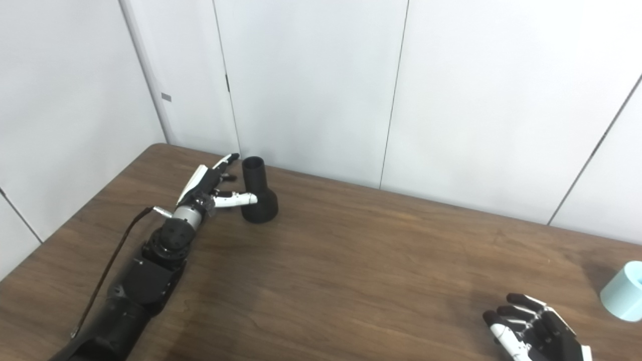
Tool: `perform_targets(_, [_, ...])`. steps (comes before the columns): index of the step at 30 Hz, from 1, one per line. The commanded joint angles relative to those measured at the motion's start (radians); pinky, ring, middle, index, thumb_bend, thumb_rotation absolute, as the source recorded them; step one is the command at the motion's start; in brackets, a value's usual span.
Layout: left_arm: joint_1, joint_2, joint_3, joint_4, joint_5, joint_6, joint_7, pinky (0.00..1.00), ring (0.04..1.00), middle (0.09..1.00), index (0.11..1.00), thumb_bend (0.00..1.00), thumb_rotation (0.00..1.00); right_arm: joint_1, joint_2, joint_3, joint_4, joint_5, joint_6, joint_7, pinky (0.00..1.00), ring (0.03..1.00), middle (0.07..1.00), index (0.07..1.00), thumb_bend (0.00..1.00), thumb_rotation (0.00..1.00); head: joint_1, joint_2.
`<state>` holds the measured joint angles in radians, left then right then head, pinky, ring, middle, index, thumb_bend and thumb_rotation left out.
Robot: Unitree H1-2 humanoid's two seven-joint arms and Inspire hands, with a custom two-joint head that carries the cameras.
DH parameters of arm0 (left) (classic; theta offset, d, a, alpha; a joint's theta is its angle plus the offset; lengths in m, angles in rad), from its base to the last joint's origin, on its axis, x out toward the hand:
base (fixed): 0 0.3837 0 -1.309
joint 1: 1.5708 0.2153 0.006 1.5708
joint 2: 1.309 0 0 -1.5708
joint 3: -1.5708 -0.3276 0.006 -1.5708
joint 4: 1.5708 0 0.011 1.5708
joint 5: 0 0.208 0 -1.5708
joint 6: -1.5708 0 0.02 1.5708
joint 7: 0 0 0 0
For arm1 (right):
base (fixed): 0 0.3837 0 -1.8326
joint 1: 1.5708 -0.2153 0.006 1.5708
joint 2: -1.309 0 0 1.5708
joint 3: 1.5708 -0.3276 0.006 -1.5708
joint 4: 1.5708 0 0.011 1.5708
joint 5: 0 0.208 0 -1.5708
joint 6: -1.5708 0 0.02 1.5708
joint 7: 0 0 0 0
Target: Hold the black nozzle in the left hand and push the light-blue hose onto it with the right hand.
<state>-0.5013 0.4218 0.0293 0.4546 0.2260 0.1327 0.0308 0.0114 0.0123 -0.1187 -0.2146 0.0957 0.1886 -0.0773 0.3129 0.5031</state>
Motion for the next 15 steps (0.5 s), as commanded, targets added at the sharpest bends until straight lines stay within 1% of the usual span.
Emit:
perform_targets(1, [-0.043,0.020,-0.005,-0.013,0.017,-0.035,0.012,0.95,0.998,1.000,0.973,0.99,0.31,-0.018,-0.006,-0.006,-0.015,0.010,-0.049,0.009,0.28,0.376,0.478,0.545,0.50,0.00,0.001,0.001])
perform_targets(5, [-0.042,0.021,-0.003,-0.009,0.016,-0.043,0.009,0.95,1.000,1.000,0.975,1.00,0.31,-0.019,-0.008,-0.011,-0.005,0.021,-0.057,0.013,0.27,0.376,0.477,0.546,0.50,0.00,0.005,-0.001])
perform_targets(9, [-0.033,0.025,-0.008,-0.022,0.030,-0.038,0.010,0.96,1.000,1.000,0.975,1.00,0.34,-0.018,-0.011,-0.009,-0.004,0.014,-0.059,0.012,0.27,0.378,0.478,0.544,0.50,0.00,0.009,-0.009])
perform_targets(13, [-0.021,0.022,-0.004,-0.036,0.024,-0.046,0.008,0.97,1.000,1.000,0.978,1.00,0.34,-0.017,-0.016,-0.010,0.007,0.012,-0.070,0.014,0.28,0.382,0.488,0.539,0.51,0.00,0.019,-0.020])
perform_targets(15, [-0.014,0.017,0.005,-0.053,0.008,-0.037,0.000,0.97,1.000,1.000,0.985,1.00,0.34,-0.016,-0.013,-0.010,-0.001,0.013,-0.061,0.011,0.28,0.380,0.488,0.540,0.50,0.00,0.024,-0.021])
